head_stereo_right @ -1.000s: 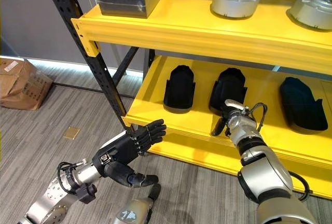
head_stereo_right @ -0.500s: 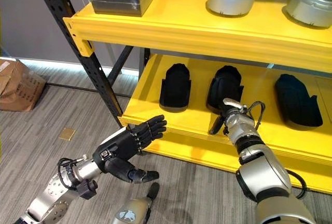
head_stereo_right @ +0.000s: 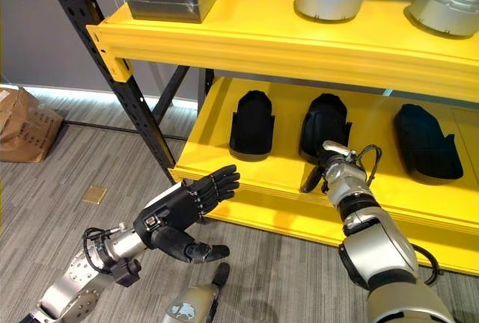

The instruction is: Move parts from the plastic box to the shelf.

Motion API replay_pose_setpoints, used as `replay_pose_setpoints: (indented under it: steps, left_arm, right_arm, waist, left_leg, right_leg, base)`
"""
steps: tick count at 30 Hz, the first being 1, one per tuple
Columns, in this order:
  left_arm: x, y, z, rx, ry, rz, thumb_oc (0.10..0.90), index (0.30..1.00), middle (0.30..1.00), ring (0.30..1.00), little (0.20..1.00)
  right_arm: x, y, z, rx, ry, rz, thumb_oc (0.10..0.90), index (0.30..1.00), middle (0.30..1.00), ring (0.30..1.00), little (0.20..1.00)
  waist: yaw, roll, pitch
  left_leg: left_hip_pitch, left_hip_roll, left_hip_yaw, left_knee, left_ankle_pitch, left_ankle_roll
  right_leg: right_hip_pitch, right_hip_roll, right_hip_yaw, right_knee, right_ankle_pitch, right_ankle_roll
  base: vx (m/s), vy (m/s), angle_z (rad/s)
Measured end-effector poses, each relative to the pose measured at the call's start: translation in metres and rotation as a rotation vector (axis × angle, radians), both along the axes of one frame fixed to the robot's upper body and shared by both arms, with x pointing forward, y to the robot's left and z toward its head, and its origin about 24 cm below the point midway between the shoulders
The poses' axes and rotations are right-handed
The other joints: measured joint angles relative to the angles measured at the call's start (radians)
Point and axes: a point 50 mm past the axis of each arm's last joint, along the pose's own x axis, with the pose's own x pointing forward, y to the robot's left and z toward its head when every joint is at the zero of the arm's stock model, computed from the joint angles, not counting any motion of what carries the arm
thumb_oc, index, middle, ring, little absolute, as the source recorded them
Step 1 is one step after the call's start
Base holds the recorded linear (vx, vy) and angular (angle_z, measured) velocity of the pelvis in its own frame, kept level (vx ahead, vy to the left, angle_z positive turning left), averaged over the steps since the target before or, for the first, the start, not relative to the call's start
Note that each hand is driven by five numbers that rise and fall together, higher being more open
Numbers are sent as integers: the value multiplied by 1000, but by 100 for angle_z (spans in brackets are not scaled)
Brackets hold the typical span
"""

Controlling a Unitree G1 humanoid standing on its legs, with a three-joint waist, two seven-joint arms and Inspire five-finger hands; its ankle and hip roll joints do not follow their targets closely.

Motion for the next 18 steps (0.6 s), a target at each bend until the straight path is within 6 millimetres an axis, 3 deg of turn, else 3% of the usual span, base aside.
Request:
replay_pose_setpoints:
  steps: [6, 18]
  left_arm:
    - [0, 0, 0, 1, 1, 1, 900, 1000, 1000, 1000, 1000]
    - [1, 0, 0, 0, 1, 13, 900, 1000, 1000, 1000, 1000]
  right_arm:
    - [2, 2, 4, 1, -7, 4, 900, 1000, 1000, 1000, 1000]
    - [4, 2, 7, -16, -15, 9, 900, 1000, 1000, 1000, 1000]
  waist:
    - [-20, -2, 1]
    - [-23, -3, 2]
  left_leg:
    - [-8, -2, 6, 0, 2, 3]
    - [-10, 0, 19, -3, 1, 4]
  right_leg:
    - [-7, -2, 2, -2, 2, 1]
    - [-21, -2, 19, -1, 6, 2]
  base:
    - [-3, 1, -1]
    - [-9, 6, -3]
